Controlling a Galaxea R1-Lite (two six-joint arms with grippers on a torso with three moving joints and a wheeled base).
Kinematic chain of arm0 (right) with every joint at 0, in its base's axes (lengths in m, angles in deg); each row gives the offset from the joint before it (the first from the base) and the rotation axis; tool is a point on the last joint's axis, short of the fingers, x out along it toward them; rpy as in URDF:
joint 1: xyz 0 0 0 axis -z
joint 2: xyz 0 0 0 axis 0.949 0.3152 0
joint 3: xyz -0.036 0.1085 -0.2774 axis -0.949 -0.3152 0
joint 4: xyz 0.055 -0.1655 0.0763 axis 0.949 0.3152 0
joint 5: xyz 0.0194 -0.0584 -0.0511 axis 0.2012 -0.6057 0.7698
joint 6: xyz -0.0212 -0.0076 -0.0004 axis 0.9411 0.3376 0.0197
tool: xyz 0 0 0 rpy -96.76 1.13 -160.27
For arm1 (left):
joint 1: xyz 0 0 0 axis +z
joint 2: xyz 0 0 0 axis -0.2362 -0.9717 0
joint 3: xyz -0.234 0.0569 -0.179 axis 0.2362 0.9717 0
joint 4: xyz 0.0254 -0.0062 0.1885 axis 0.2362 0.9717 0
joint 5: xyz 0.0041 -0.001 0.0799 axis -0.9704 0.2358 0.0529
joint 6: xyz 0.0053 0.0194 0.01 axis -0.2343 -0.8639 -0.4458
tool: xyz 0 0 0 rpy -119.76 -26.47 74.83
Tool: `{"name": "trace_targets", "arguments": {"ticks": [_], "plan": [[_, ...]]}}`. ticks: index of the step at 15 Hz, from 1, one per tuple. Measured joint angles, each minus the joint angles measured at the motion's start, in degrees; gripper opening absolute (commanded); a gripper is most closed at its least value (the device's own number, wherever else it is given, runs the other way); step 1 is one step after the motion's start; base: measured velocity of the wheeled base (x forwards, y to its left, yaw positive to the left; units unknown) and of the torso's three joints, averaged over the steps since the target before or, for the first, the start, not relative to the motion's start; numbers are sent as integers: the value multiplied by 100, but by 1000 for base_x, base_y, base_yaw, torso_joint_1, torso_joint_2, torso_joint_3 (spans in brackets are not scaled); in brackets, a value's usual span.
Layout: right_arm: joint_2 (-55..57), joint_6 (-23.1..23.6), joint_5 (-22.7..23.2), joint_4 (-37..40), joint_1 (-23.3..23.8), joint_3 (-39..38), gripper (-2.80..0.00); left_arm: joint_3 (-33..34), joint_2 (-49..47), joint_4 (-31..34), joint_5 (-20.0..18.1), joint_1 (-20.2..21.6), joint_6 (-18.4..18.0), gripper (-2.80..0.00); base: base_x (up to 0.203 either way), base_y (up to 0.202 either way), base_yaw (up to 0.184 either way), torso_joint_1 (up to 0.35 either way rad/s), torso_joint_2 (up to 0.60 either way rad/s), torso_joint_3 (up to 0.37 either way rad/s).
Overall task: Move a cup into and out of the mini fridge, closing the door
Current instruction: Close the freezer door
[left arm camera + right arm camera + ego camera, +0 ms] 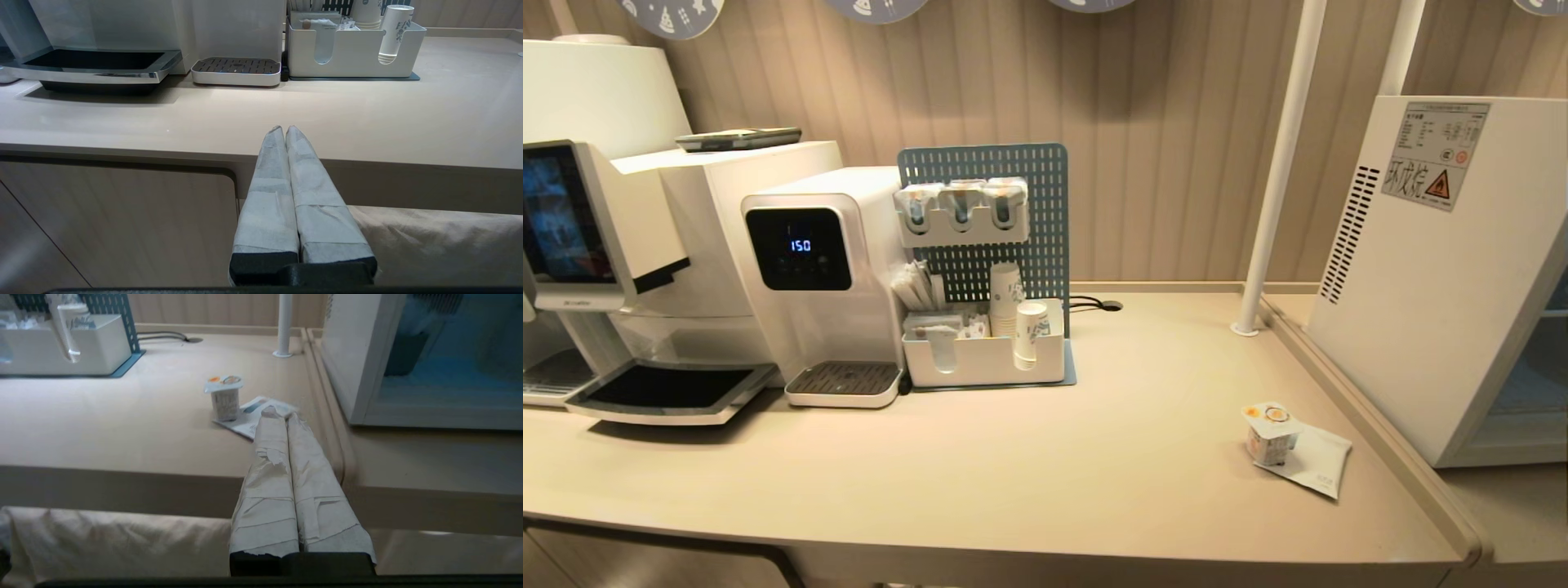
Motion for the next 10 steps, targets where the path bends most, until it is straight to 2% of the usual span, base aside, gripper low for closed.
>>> {"name": "trace_targets", "arguments": {"ticks": [4,10], "plan": [[-96,-282,103,23,9,-148,-280,0,0,2,1,0,-7,-280,-17,0,-1,0,2,0],[-97,-334,92,12,11,-158,-280,0,0,-2,-2,2,-9,-280,-186,0,-1,3,2,2]]}}
